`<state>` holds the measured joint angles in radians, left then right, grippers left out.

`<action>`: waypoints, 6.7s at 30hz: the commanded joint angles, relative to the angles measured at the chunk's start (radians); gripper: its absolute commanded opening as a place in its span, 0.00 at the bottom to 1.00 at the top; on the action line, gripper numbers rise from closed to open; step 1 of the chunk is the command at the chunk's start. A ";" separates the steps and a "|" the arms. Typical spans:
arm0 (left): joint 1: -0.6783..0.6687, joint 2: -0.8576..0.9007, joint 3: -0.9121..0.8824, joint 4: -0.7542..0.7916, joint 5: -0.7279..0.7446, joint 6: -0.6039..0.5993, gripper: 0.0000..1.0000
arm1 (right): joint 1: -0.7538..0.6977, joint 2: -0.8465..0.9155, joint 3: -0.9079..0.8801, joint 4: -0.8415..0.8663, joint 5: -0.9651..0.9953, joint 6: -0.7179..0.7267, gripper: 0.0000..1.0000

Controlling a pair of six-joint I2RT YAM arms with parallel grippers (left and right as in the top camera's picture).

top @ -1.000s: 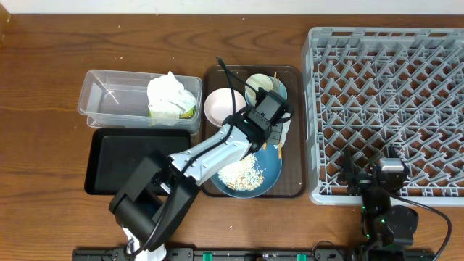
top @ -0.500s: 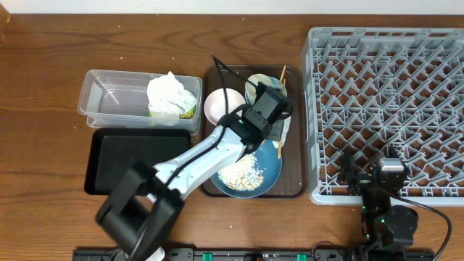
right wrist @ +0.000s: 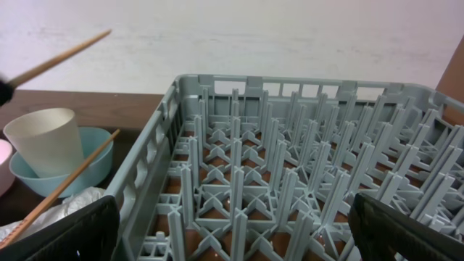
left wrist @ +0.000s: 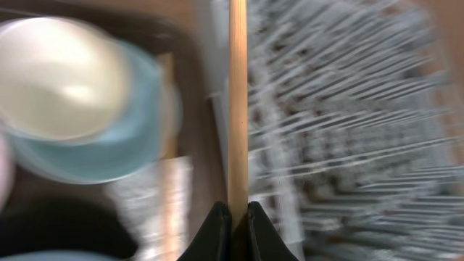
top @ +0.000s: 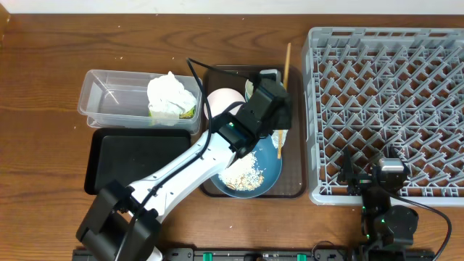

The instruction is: Sort waste into correct bins and load items into the dishwasher rack

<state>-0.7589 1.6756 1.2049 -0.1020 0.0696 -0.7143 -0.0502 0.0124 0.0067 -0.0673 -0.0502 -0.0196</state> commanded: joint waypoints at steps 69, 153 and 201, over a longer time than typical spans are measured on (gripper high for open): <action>-0.143 0.293 0.000 0.557 -0.103 -0.384 0.13 | -0.003 -0.004 -0.001 -0.003 -0.003 -0.004 0.99; -0.095 0.265 -0.003 0.024 -0.297 0.318 0.22 | -0.003 -0.004 -0.001 -0.003 -0.003 -0.004 0.99; -0.095 0.034 0.016 0.119 -0.142 -0.413 0.06 | -0.003 -0.004 -0.001 -0.003 -0.003 -0.004 0.99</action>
<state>-0.8585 1.6680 1.2072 -0.0067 -0.1253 -0.9531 -0.0502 0.0124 0.0067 -0.0669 -0.0502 -0.0196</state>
